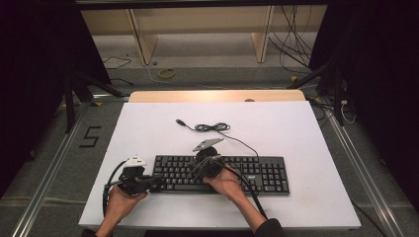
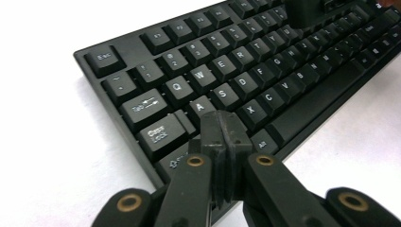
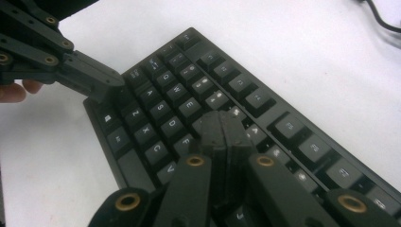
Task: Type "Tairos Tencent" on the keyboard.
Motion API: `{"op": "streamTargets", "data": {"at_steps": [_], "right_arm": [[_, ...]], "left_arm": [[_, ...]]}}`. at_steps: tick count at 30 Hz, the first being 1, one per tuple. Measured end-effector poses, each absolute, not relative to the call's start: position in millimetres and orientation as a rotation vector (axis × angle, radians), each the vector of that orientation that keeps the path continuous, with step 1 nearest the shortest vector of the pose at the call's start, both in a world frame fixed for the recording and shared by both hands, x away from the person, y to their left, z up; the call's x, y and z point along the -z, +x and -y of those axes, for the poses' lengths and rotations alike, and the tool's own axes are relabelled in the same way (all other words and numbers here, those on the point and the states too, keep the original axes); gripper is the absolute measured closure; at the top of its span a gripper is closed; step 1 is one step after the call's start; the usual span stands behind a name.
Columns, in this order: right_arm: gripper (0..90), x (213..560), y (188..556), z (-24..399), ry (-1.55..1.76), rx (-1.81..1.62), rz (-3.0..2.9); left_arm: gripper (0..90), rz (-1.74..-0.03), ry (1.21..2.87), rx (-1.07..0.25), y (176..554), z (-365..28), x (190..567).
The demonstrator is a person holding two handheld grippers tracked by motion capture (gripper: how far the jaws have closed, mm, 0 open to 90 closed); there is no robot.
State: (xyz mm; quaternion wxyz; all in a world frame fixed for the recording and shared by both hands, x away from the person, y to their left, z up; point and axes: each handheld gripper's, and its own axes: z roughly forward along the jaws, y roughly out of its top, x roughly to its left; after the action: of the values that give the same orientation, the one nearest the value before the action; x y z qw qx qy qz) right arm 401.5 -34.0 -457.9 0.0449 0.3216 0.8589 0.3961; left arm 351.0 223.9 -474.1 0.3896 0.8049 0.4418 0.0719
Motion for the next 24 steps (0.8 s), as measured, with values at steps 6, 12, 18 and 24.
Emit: {"op": "streamTargets", "data": {"at_steps": [6,12,18,24], "right_arm": [[90.0,461.5,406.0,28.0,0.995,-1.185,-2.632],[90.0,464.6,408.6,25.8,0.996,-1.17,-2.642],[90.0,468.7,409.6,22.9,0.996,-1.159,-2.652],[90.0,473.8,411.0,20.2,1.004,-1.135,-2.662]], "left_arm": [[89.1,-1.14,2.056,-0.177,352.3,-225.0,476.0],[89.1,-1.145,2.064,-0.174,353.4,-224.7,477.2],[89.1,-1.152,2.057,-0.168,354.2,-225.7,477.9],[89.2,-1.165,2.067,-0.161,355.2,-225.0,480.0]]}}
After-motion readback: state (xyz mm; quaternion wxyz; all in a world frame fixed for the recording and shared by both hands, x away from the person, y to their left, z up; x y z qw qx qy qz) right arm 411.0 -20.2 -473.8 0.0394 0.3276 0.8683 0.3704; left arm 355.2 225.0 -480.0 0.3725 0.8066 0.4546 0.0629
